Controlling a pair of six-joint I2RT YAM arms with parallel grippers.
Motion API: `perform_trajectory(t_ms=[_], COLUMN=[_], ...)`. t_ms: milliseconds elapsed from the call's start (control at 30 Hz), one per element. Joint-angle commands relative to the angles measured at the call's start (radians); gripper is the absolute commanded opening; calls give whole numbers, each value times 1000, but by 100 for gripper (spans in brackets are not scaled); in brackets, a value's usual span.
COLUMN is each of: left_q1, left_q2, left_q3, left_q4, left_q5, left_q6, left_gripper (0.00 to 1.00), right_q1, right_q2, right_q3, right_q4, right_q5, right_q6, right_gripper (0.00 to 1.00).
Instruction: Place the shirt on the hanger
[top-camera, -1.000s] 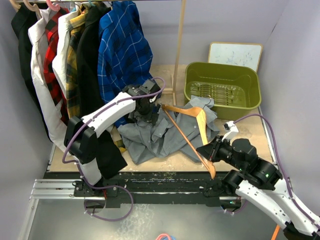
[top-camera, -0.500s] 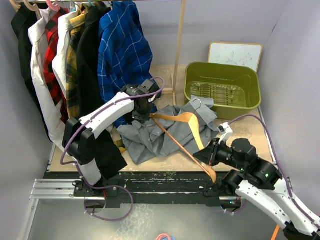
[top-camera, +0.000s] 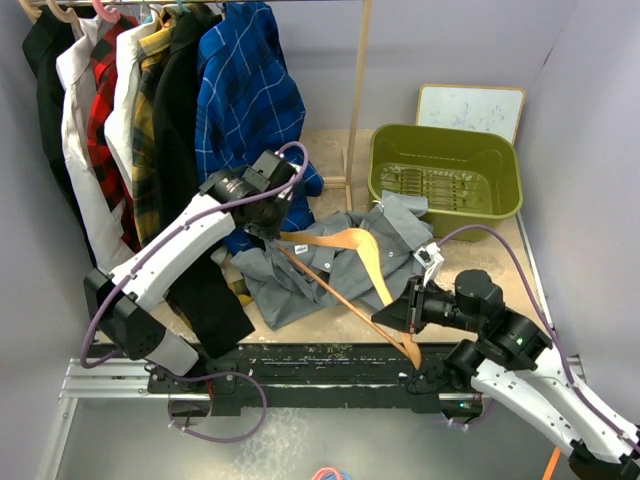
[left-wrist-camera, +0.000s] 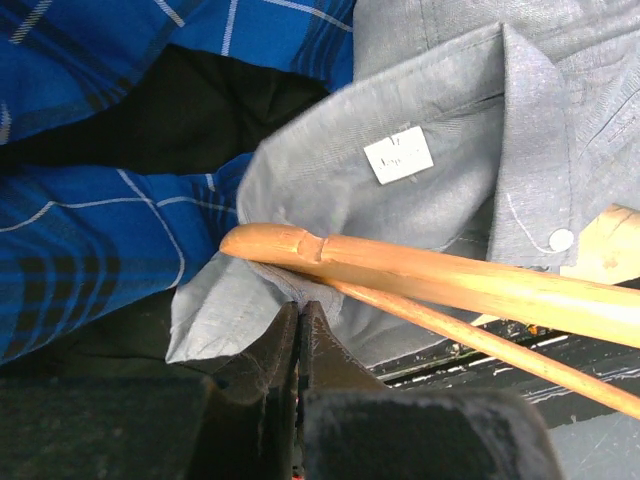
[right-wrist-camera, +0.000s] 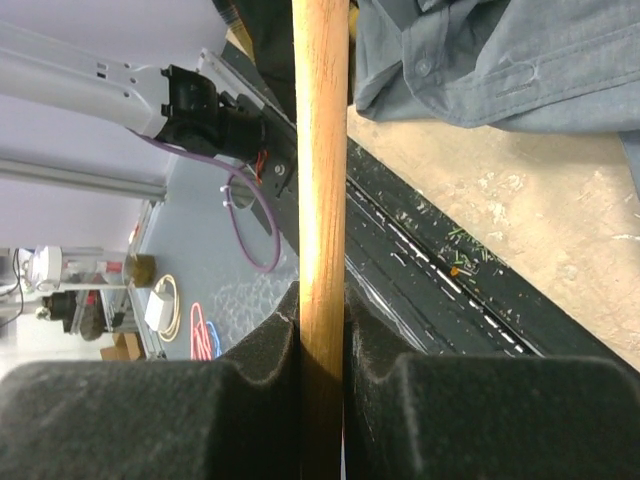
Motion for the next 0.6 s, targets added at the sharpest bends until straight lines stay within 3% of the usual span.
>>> perform_trajectory(t_ms=[0,267,567], left_q1=[3,2,2], left_q2=[-53,-106,-139], left_q3=[-2,-74,-120], left_q4=[31,64,87], left_q5=[-51,-56,12], left_q6=[39,63,54], left_gripper=[0,0,0], right_q1=[7,6,5], right_q2=[32,-14,-36], right_q3=[73,267,286], right_q4=[9,-298,-353], right_q5=[-101,17,2], right_q6=[-49,-52,-31], right_gripper=[0,0,0])
